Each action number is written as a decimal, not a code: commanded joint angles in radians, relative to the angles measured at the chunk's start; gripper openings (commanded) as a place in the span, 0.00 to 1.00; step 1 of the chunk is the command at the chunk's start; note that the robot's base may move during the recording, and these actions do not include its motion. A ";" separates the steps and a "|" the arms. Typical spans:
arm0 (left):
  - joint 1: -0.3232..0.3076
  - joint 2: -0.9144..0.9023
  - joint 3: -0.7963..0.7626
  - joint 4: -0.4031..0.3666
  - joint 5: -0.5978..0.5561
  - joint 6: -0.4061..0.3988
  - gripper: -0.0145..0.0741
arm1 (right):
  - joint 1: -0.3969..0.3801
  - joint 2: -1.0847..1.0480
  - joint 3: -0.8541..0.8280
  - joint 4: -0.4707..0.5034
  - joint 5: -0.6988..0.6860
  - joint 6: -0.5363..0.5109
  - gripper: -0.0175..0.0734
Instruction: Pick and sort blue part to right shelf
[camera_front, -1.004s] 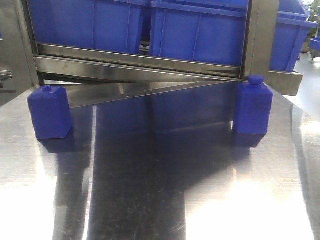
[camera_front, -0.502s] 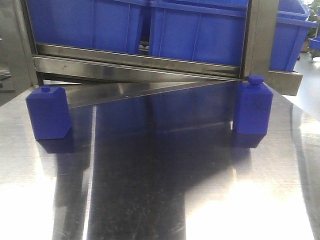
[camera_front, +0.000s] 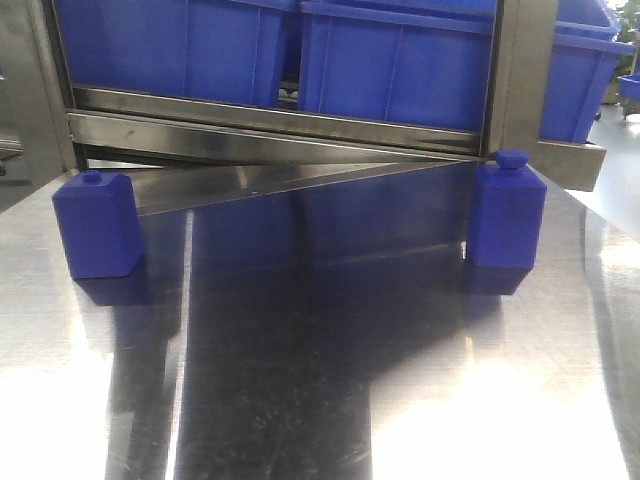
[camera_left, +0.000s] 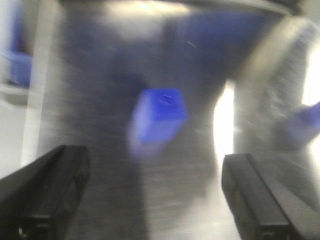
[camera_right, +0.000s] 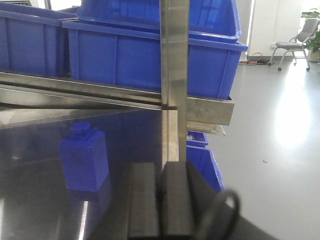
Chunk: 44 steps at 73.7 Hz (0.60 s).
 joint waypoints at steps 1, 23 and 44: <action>0.000 0.085 -0.089 -0.086 -0.014 0.025 0.86 | -0.003 -0.022 -0.022 0.001 -0.092 -0.007 0.25; -0.081 0.381 -0.328 -0.075 0.107 0.020 0.86 | -0.003 -0.022 -0.022 0.001 -0.092 -0.007 0.25; -0.240 0.570 -0.484 0.321 0.141 -0.322 0.86 | -0.003 -0.022 -0.022 0.001 -0.092 -0.007 0.25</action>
